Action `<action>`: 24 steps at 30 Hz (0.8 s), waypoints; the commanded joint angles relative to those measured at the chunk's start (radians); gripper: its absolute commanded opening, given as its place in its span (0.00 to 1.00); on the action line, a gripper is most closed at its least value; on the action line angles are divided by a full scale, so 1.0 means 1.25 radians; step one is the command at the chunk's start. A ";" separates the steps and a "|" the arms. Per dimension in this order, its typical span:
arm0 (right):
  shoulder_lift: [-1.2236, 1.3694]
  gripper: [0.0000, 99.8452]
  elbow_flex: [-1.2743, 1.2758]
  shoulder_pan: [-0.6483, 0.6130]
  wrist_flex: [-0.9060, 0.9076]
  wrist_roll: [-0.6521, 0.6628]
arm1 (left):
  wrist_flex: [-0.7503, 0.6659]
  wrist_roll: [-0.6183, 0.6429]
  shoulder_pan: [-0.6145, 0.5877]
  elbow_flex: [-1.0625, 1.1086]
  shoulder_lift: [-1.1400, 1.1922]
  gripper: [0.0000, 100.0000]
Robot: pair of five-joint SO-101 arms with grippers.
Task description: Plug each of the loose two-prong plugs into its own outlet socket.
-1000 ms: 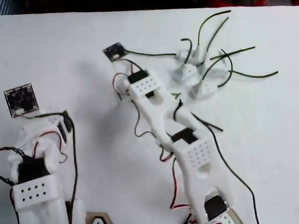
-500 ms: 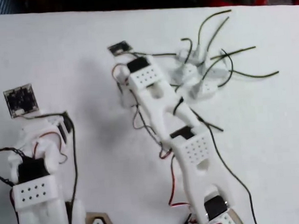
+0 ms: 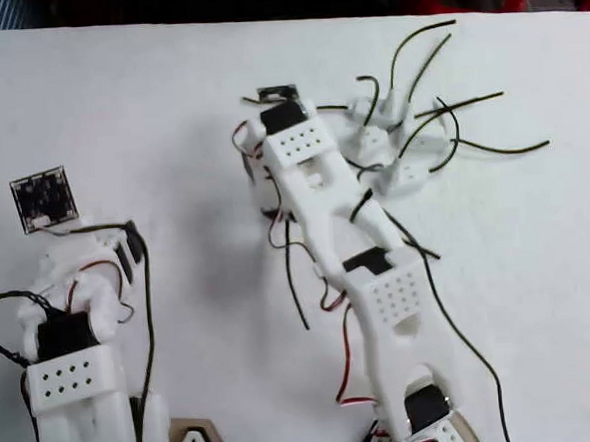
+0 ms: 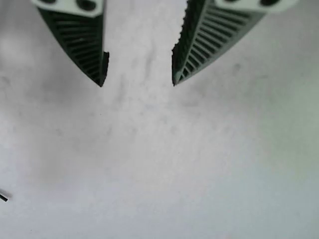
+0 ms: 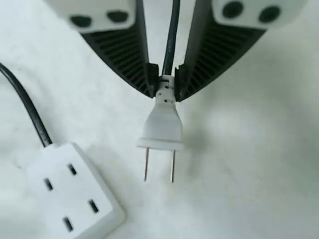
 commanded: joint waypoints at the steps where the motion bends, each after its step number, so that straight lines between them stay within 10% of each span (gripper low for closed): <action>1: -0.150 0.02 0.087 0.013 0.009 -0.007 | -0.018 0.002 -0.009 -0.006 -0.018 0.21; 24: -0.521 0.02 0.546 0.120 -0.037 -0.210 | -0.034 0.001 -0.007 -0.001 -0.015 0.21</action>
